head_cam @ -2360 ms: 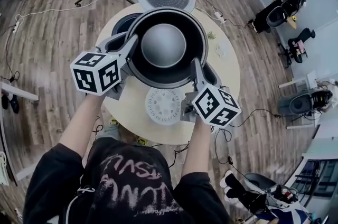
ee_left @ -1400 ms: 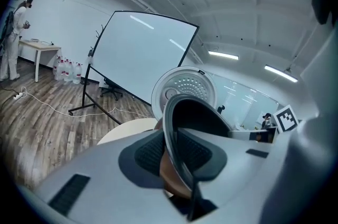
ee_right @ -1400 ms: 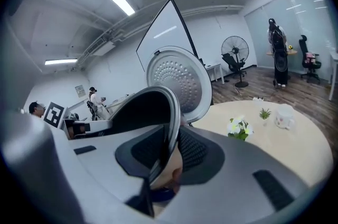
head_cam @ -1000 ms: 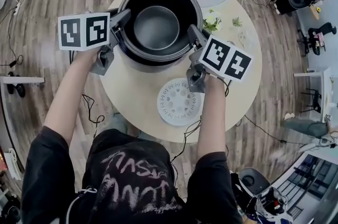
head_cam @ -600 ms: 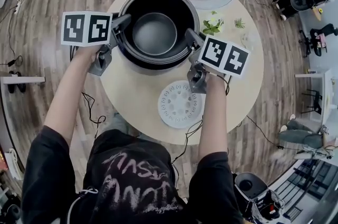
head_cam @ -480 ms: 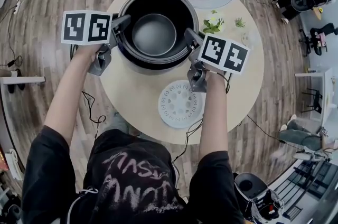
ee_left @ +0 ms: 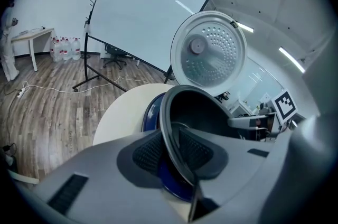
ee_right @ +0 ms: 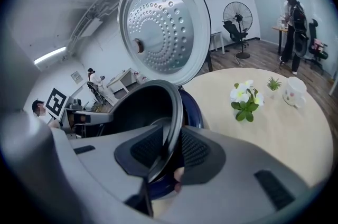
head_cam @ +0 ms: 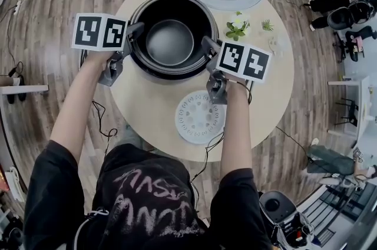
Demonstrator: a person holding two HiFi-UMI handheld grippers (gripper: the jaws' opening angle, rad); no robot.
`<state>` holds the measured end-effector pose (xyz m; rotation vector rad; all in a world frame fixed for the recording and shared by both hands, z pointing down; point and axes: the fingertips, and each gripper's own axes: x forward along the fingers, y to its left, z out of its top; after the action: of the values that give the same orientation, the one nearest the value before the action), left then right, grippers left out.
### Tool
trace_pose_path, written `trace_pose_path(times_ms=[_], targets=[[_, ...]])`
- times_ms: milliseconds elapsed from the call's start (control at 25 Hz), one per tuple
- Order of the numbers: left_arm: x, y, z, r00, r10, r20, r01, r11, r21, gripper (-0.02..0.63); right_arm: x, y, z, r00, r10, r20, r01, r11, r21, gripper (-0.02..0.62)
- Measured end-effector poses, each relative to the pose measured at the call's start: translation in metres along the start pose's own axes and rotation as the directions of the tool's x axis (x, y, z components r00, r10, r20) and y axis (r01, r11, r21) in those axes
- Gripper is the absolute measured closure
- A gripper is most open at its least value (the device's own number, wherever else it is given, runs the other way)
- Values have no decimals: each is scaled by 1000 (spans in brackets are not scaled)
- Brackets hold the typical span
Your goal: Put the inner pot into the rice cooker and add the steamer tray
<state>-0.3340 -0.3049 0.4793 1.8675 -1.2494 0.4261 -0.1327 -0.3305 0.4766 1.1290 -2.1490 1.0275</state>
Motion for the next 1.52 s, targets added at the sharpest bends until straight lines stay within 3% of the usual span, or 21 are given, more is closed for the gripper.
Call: trace_pose_path(times_ms=[320, 720, 1000, 1160, 1520], targets=[[1, 0, -1, 999, 33, -33, -31, 998, 48, 489, 0, -2, -2, 1000, 0, -28, -1, 1000, -26, 488], [-2, 2, -8, 994, 108, -18, -105, 987, 121, 474, -1, 2, -5, 1000, -14, 14, 15, 999, -50, 451], [-3, 0, -8, 994, 111, 7, -111, 982, 154, 463, -3, 4, -5, 999, -24, 43, 29, 993, -112, 425], [-8, 7, -8, 987, 163, 17, -163, 966, 202, 460, -2, 5, -6, 998, -31, 48, 37, 990, -135, 416], [-11, 3, -3, 991, 124, 56, -133, 971, 196, 460, -11, 5, -1, 994, -30, 102, 44, 990, -136, 390]])
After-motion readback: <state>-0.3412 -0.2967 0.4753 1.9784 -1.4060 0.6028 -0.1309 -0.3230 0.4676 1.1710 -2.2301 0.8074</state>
